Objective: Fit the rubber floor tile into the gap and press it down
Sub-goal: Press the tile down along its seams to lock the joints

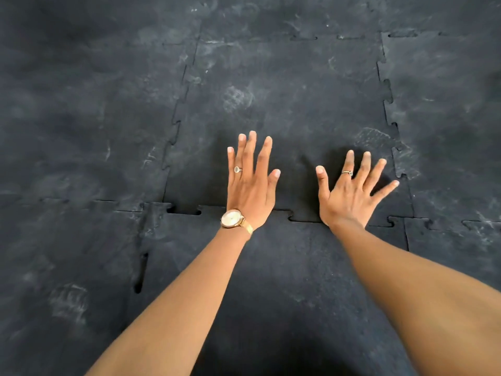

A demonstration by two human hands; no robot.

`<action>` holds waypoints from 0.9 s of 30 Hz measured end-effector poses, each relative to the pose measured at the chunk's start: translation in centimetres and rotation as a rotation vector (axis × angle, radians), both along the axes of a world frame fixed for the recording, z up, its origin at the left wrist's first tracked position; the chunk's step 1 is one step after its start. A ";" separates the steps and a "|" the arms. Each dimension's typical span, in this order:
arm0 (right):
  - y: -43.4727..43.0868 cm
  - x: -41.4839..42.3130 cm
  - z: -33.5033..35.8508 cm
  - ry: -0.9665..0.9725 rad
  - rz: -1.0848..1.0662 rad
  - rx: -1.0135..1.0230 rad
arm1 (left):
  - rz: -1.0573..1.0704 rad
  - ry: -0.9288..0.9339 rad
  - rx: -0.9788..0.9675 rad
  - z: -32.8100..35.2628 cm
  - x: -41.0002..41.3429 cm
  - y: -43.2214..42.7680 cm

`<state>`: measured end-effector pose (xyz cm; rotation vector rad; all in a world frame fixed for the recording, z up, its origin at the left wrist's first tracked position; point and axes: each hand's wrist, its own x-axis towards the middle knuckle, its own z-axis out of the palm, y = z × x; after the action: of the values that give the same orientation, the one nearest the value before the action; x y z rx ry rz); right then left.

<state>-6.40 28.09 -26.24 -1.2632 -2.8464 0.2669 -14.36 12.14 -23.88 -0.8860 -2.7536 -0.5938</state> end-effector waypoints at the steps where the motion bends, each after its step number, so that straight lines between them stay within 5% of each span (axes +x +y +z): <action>1: 0.0 0.0 0.1 -0.001 -0.004 -0.005 | 0.046 0.037 -0.023 0.1 -0.6 -1.4; 6: 0.1 0.1 0.1 0.015 -0.012 -0.021 | 0.233 -0.076 -0.151 -0.8 -2.1 -4.9; 17: -4.0 -1.0 1.3 0.168 -0.049 0.053 | 0.222 -0.103 -0.211 -2.5 -2.6 -4.8; 27: -11.5 -5.0 0.1 0.027 0.074 0.008 | 0.101 -0.375 0.316 -0.7 -2.5 -6.1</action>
<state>-11.37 16.57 -26.15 -1.1456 -2.8716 0.2720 -16.87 6.04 -24.62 -0.6099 -2.8737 -1.2447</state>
